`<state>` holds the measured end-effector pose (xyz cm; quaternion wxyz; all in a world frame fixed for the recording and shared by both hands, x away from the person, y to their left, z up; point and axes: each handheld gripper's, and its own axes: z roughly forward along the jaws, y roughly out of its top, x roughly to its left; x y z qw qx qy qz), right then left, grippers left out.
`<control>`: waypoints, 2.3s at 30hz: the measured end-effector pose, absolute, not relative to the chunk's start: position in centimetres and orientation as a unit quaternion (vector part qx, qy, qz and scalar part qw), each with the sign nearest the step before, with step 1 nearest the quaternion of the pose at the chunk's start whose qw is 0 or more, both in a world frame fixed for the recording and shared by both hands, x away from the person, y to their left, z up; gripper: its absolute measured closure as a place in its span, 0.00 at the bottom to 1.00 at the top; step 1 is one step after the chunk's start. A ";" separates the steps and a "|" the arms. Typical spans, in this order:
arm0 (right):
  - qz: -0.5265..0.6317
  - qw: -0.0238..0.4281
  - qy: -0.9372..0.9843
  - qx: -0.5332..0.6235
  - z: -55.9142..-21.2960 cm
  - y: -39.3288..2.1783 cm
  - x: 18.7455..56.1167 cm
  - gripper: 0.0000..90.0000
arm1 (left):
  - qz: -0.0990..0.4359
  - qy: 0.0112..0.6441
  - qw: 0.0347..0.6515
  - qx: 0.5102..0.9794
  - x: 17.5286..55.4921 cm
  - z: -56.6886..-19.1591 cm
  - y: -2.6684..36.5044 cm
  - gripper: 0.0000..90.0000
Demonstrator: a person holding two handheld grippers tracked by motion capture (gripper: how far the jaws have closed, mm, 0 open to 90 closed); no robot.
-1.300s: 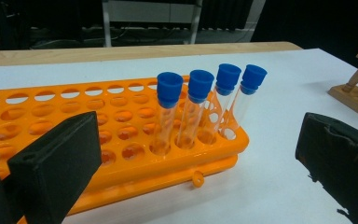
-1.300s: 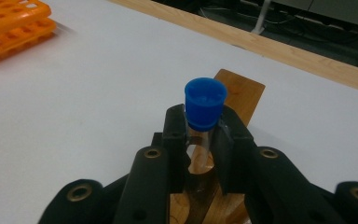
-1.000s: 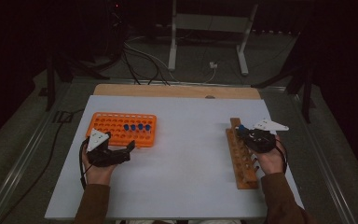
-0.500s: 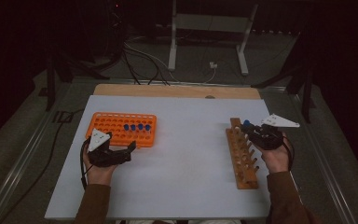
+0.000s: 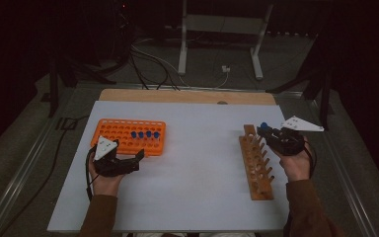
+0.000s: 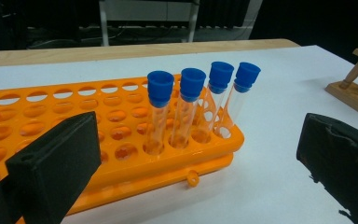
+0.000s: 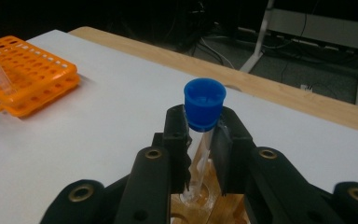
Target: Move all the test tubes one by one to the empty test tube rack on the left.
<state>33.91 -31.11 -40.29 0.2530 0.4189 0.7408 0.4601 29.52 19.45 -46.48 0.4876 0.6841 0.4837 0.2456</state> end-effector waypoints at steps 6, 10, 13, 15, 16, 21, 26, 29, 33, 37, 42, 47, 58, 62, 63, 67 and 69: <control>0.464 0.252 0.745 0.406 -39.6 -30.4 33.7 0.86 | 0.244 0.482 0.489 0.685 29.5 -46.4 19.3 0.01; 0.465 0.243 0.752 0.400 -39.8 -29.6 33.8 0.86 | 0.244 0.478 0.490 0.687 29.5 -46.3 19.0 0.01; 0.465 0.236 0.756 0.395 -40.1 -28.7 33.9 0.86 | 0.245 0.474 0.488 0.691 29.5 -46.2 18.7 0.01; 0.466 0.231 0.759 0.391 -40.2 -28.1 33.9 0.86 | 0.245 0.471 0.488 0.693 29.4 -46.2 18.4 0.01; 0.467 0.229 0.761 0.389 -40.3 -27.8 34.0 0.86 | 0.245 0.470 0.487 0.694 29.4 -46.1 18.3 0.01; 0.472 0.219 0.767 0.376 -40.4 -26.0 34.0 0.86 | 0.244 0.459 0.490 0.700 29.2 -45.9 17.4 0.01; 0.475 0.209 0.773 0.365 -40.5 -24.4 34.0 0.86 | 0.244 0.439 0.497 0.708 29.0 -45.2 16.1 0.01; 0.476 0.203 0.777 0.359 -40.6 -23.5 33.9 0.86 | 0.244 0.428 0.498 0.713 28.9 -44.9 15.2 0.01; 0.478 0.195 0.782 0.349 -40.7 -22.2 33.9 0.86 | 0.241 0.416 0.501 0.720 28.8 -44.6 14.1 0.01; 0.481 0.188 0.785 0.341 -40.7 -21.0 33.8 0.86 | 0.238 0.401 0.504 0.727 28.9 -44.3 12.8 0.01; 0.483 0.179 0.790 0.331 -40.7 -19.6 33.7 0.86 | 0.231 0.389 0.505 0.735 29.2 -44.3 11.0 0.02; 0.486 0.169 0.794 0.323 -40.8 -18.3 33.6 0.86 | 0.222 0.378 0.506 0.743 29.6 -44.4 9.3 0.04; 0.492 0.143 0.804 0.300 -41.1 -15.5 33.2 0.86 | 0.211 0.350 0.502 0.762 30.6 -45.1 5.5 0.20; 0.494 0.138 0.806 0.295 -41.2 -14.8 33.0 0.86 | 0.211 0.342 0.505 0.764 30.6 -45.3 5.0 0.39; 0.494 0.138 0.807 0.294 -41.2 -14.7 33.0 0.86 | 0.213 0.342 0.503 0.764 30.6 -45.4 4.9 0.45; 0.496 0.133 0.807 0.292 -41.2 -14.4 33.0 0.86 | 0.206 0.339 0.505 0.767 30.8 -45.5 4.8 0.62; 0.496 0.132 0.807 0.292 -41.3 -14.3 32.9 0.86 | 0.204 0.337 0.507 0.767 30.8 -45.5 4.8 0.68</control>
